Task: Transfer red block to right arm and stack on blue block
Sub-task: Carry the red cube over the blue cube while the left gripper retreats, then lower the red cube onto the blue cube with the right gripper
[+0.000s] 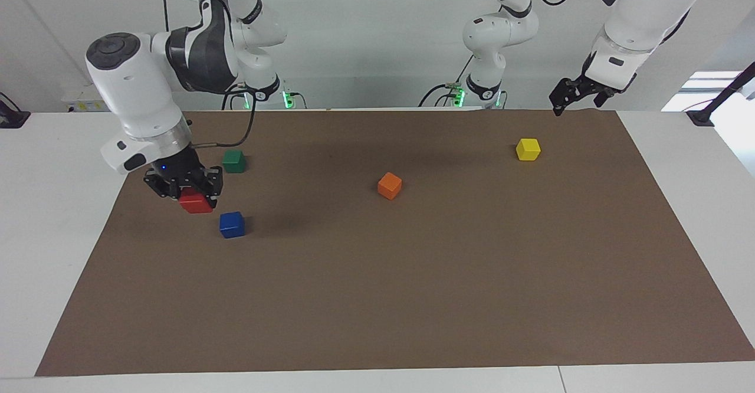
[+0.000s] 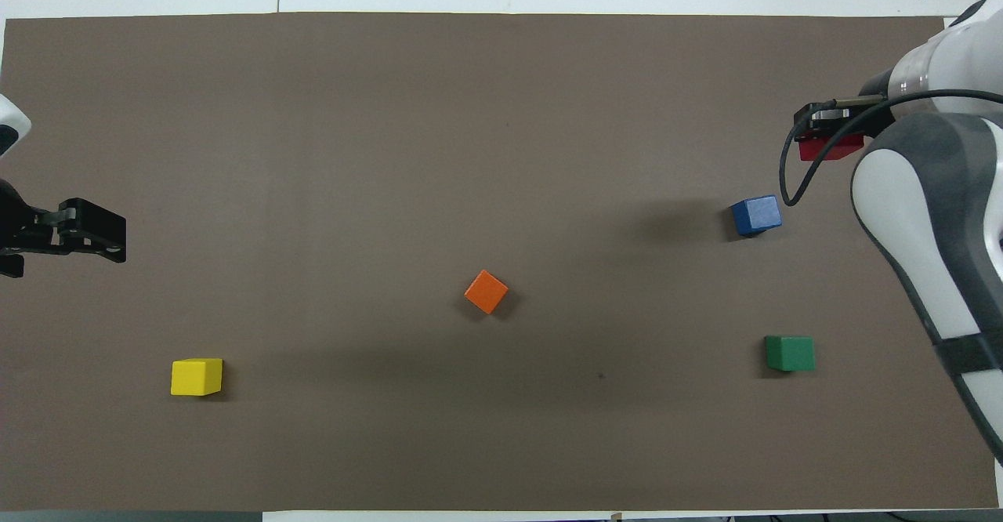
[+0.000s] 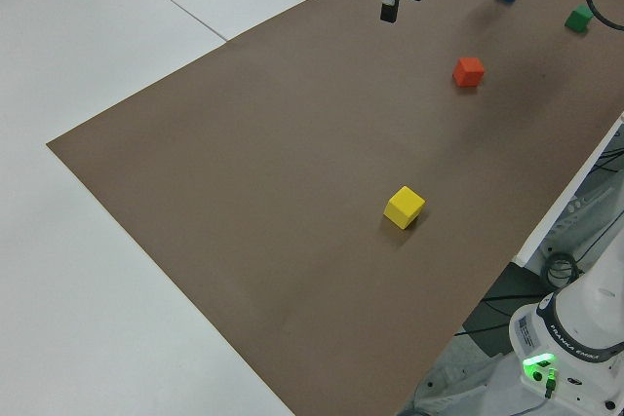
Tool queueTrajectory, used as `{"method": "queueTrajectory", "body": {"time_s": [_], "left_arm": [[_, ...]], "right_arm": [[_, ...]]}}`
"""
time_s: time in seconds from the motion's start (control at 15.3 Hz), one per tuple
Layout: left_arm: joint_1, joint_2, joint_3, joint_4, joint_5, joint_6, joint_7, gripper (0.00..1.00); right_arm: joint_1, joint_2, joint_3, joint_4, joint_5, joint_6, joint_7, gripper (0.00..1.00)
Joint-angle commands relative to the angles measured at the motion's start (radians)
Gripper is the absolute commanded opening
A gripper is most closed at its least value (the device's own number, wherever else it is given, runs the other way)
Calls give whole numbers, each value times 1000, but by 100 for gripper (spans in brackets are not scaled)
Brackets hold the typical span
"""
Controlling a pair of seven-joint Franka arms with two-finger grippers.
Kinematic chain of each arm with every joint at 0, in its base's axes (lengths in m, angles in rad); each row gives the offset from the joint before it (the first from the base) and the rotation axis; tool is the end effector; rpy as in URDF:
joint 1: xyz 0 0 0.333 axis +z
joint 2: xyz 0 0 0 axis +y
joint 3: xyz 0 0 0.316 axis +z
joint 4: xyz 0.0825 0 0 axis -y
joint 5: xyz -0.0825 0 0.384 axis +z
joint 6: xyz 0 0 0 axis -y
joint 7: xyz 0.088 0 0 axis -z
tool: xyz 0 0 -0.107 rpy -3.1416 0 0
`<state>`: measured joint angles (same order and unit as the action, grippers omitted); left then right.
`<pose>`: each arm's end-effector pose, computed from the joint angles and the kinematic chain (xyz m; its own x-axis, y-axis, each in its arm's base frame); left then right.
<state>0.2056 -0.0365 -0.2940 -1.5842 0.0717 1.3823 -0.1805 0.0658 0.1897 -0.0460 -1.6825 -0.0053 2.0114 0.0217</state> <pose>0.5210 -0.0404 0.6227 0.9831 0.1077 -0.1481 0.0917 -0.9896 -0.1105 0.6336 0.0142 0.4989 0.9903 0.0022 0.1392 0.0007 -0.9999 0.0107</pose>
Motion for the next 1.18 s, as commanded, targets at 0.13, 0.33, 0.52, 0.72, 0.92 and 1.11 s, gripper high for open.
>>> {"method": "queueTrajectory", "body": {"time_s": [0.13,0.33,0.52,0.72,0.92,1.11], "left_arm": [[-159,-37,194,-40,-73,29,1,100],[-244,-40,266,-5,-78,34,-7,100],[-252,-51,273,-58,-81,75,-5,100],[-255,-28,274,-62,-96,142,4,100],[-276,3,291,-80,-95,179,6,100],[-278,-32,288,-152,-93,179,1,100]], "right_arm": [[26,-36,1,-221,-24,235,-19,0],[28,-38,1,-295,-24,309,-49,0],[11,-53,0,-336,-24,305,-166,0],[-20,-58,0,-353,-22,299,-192,0],[-43,-47,0,-361,-21,297,-164,0],[-41,-49,0,-372,-21,299,-152,0]]}}
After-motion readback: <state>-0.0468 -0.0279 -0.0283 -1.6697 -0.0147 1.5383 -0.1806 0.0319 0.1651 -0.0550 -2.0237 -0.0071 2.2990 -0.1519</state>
